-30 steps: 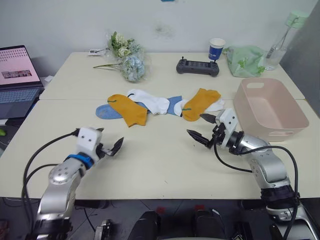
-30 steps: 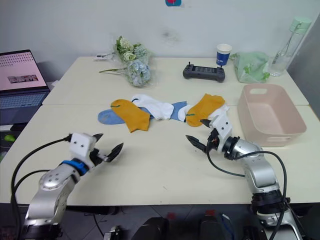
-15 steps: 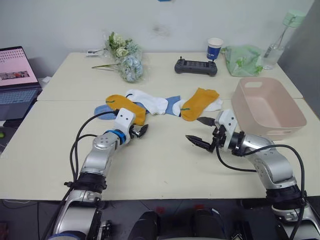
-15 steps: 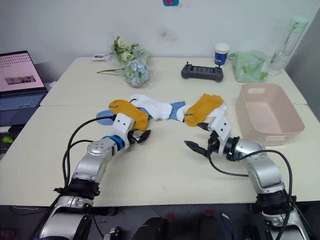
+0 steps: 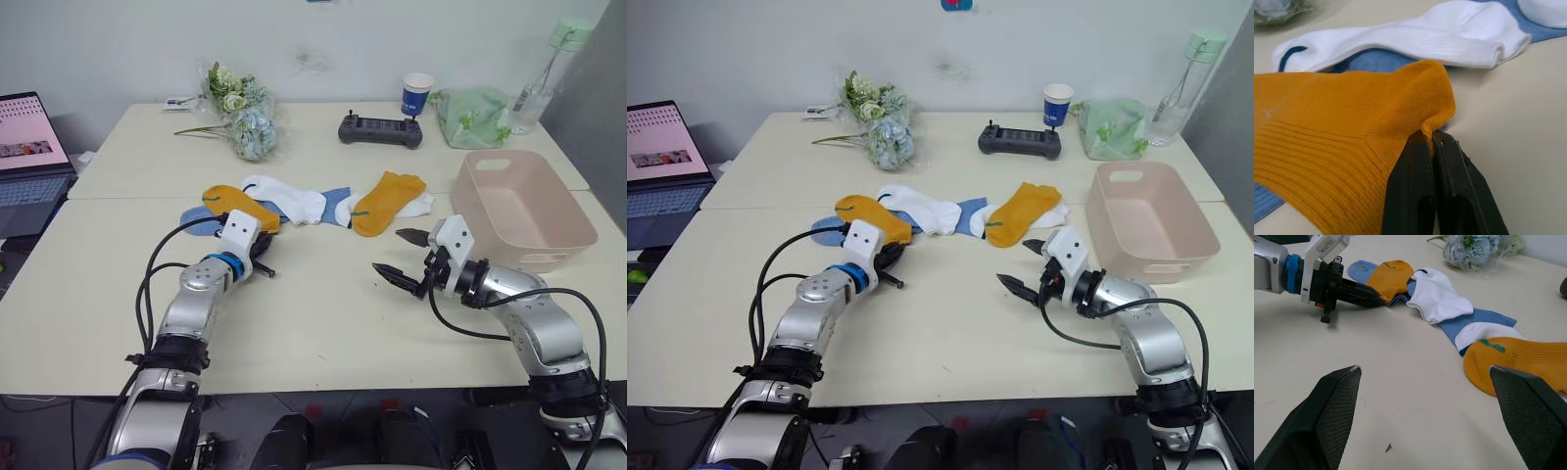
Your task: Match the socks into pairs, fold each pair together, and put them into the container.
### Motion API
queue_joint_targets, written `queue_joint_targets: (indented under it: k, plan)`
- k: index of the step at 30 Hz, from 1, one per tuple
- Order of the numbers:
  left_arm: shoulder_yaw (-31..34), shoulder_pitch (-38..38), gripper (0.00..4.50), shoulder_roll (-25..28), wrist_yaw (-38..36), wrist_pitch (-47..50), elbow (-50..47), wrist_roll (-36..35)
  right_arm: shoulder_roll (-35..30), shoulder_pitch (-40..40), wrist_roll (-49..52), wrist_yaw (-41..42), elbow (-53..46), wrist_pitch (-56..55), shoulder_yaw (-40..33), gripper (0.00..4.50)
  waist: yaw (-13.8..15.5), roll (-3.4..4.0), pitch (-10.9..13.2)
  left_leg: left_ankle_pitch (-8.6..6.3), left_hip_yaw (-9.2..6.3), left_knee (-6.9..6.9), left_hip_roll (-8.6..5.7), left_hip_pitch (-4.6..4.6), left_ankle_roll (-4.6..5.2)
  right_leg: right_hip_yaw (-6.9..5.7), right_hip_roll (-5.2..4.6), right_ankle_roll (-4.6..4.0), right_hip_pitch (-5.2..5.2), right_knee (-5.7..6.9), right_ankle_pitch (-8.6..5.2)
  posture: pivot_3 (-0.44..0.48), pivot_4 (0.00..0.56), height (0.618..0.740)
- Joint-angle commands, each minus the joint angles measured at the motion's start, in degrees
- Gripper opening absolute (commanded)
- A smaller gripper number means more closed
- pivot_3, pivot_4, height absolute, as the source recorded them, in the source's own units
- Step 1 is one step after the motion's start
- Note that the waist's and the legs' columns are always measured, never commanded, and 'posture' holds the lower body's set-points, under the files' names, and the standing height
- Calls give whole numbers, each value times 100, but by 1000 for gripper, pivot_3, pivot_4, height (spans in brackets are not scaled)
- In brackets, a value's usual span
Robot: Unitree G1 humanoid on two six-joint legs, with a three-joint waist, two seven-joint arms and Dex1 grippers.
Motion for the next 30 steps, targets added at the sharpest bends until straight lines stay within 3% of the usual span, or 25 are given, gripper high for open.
queue_joint_targets:
  k: [1, 6, 10, 13, 18, 23, 27, 30]
  plan:
    - [174, 534, 22, 298, -421, 220, -1120, -307, -27, -69, 16, -110, -150, -131, -193, 4500, -14, 0, 0, 0, 0, -1, 0, 0, 0, 0, 0, 0, -2, 0, 0, 0, 150, 740]
    - [306, 1405, 22, 785, -1082, 1008, -2878, -937, -88, -16, 8, -142, -89, -164, -272, 4500, -12, 2, 1, 0, -5, -2, 3, -4, 0, 1, 0, -1, -5, -1, 0, 0, 150, 740]
    - [-215, 1796, 22, 987, -1741, 2118, -4143, -1741, -161, -31, 9, -122, 30, -197, -378, 4500, 48, 3, 1, 0, -2, -1, -1, -3, 0, 3, -3, -1, 2, -5, 0, 0, 150, 740]
    - [-797, 1475, 22, 558, -1798, 2600, -4078, -1927, -200, -129, -1, -118, 166, -231, -422, 4500, 85, 3, 1, 0, -2, 1, -6, -1, 1, -3, -6, 0, 14, -10, 0, 0, 150, 740]
    - [-1542, 746, 22, -251, -1895, 2639, -3169, -1772, -249, -214, 31, -171, 228, -206, -499, 4500, 51, 1, 2, 0, -2, 3, -1, 2, 1, -9, 0, 0, 20, -7, 0, 0, 150, 740]
    - [-1714, 426, 1308, -589, -2040, 2703, -2875, -1857, -315, -114, -7, -214, 267, -227, -601, 4500, 10, 1, 2, 0, 3, 0, 3, 4, 1, -5, 1, 0, 19, -9, 0, 0, 150, 740]
    - [-1443, 553, 2602, -323, -2097, 2865, -3159, -2012, -249, -30, 25, -385, 292, -105, -687, 4500, 14, 1, 2, 0, 2, 0, 4, 5, 1, -4, 3, 0, 19, -8, 0, 0, 150, 740]
    - [-883, 788, 3556, 133, -2140, 2896, -3447, -2212, -126, 129, 302, -526, 104, 340, -751, 4500, 10, 1, 2, 0, 1, 0, 5, 5, 1, -1, 3, 0, 16, -8, 0, 0, 150, 740]
